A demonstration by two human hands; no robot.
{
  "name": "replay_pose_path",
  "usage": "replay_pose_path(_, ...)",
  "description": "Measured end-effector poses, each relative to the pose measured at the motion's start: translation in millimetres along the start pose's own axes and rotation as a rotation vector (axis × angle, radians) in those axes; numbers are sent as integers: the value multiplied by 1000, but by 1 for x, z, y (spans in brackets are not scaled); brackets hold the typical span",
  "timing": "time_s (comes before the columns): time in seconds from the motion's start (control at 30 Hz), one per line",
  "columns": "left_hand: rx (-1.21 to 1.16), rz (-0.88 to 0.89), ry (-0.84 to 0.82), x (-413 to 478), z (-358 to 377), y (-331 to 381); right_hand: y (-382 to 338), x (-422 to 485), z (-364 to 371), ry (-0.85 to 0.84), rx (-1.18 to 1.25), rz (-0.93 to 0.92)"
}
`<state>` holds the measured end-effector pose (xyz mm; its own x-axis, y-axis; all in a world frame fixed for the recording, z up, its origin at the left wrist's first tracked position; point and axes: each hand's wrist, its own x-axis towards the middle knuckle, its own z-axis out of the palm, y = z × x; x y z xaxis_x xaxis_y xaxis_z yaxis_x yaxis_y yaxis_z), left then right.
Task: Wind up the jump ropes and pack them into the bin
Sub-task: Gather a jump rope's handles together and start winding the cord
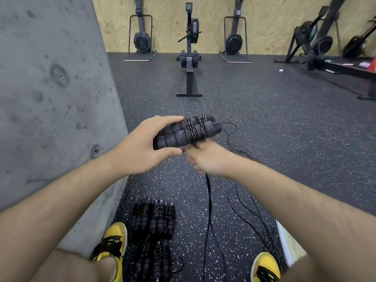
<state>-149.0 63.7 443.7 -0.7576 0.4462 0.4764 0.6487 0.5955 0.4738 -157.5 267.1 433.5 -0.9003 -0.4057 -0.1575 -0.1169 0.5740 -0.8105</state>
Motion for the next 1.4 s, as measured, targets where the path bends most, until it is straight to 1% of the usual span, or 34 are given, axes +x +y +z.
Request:
replay_pose_path(0.07,62,-12,25,4,-1,-10,-7,-4,9,-22,25,6)
replay_pose_path(0.1,91,-21,28,5,-1,-16,-11,-6,11,-2,11,3)
replay_pose_path(0.2,120,-81,27,5,-3,-26,-23,-14,9,61,-155,14)
replay_pose_path(0.37,262,-151,26,6,-3,-33,-33,-31,7,-22,-315,52)
replay_pose_path(0.43,321,-180,15,5,-5,-38,-38,-37,6,-36,-358,39)
replay_pose_path(0.5,368,-204,1,4,-6,-41,-43,-44,0,-19,-405,-12)
replay_pose_path(0.57,393,-205,-29,3,-7,-42,-48,-52,-7,40,-536,-116)
replay_pose_path(0.67,401,-173,-77,1,-5,-38,-50,-57,-21,226,-836,-287)
replay_pose_path(0.7,409,-154,-99,1,-4,-35,-48,-55,-27,281,-903,-331)
replay_pose_path(0.77,416,-108,-153,0,-3,-25,-43,-49,-39,350,-947,-406)
replay_pose_path(0.87,386,-24,-221,-3,-3,-8,-36,-39,-54,373,-901,-511)
replay_pose_path(0.93,345,36,-251,-4,-2,3,-30,-30,-61,381,-859,-539)
replay_pose_path(1.0,278,84,-264,-5,-2,14,-22,-22,-68,387,-803,-513)
replay_pose_path(1.07,179,106,-249,-6,-4,24,-15,-19,-74,349,-653,-487)
replay_pose_path(1.17,8,73,-198,-13,-9,35,-4,-15,-76,281,-369,-422)
replay_pose_path(1.27,-176,17,-210,-18,-8,45,-2,-17,-74,132,-97,-312)
replay_pose_path(1.33,-270,-6,-184,-17,-3,50,-2,-21,-67,34,-20,-185)
replay_pose_path(1.4,-290,-29,-110,-13,0,50,-4,-25,-49,6,-11,-95)
